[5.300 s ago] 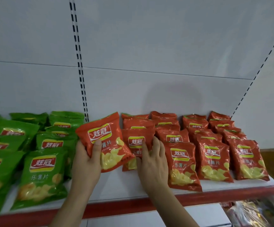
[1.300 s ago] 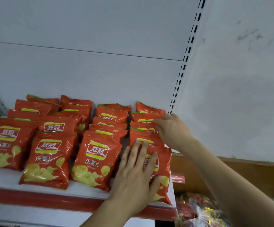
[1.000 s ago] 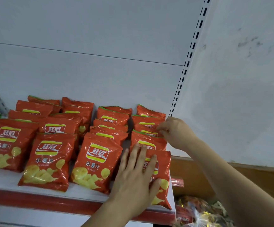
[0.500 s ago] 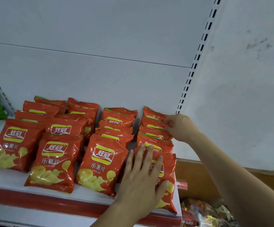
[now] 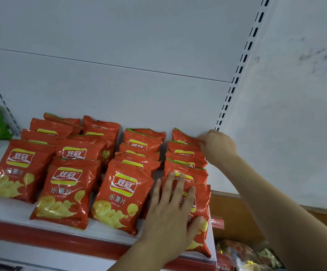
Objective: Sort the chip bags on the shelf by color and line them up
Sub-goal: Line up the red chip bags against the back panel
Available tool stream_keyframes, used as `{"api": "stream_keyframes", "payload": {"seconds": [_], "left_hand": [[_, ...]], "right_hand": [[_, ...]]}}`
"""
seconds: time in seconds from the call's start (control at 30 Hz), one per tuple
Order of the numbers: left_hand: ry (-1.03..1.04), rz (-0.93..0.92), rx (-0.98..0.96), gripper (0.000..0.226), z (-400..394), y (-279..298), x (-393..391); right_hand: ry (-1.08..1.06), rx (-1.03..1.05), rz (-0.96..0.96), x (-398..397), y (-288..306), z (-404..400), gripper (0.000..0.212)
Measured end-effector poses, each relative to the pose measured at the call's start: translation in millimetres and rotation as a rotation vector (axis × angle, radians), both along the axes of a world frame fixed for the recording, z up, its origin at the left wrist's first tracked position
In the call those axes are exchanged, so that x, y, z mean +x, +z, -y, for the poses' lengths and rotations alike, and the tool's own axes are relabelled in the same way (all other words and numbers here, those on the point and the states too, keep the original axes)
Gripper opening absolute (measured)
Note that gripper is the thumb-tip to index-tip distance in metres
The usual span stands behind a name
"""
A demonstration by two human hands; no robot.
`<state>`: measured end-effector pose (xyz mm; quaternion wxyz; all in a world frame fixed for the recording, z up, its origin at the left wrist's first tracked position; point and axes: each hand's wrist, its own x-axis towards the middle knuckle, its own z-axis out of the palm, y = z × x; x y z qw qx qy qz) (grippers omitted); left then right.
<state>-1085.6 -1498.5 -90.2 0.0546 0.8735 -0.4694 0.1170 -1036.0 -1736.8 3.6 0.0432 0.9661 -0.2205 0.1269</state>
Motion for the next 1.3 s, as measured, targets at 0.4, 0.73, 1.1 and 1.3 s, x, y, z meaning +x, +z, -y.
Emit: {"api": "stream_keyframes", "payload": {"seconds": [0.4, 0.73, 1.1, 1.3], "left_hand": [[0.297, 0.046, -0.191, 0.051, -86, 25, 41], [0.250, 0.006, -0.156, 0.051, -112, 1, 40], [0.117, -0.027, -0.109, 0.074, -125, -4, 63], [0.082, -0.018, -0.153, 0.073, -122, 6, 69]], "right_hand": [[0.617, -0.003, 0.047, -17, -14, -119, 0.051], [0.583, -0.263, -0.241, -22, -38, -146, 0.065], [0.398, -0.219, -0.281, -25, -35, -177, 0.060], [0.278, -0.127, -0.293, -9, -21, -169, 0.070]]}}
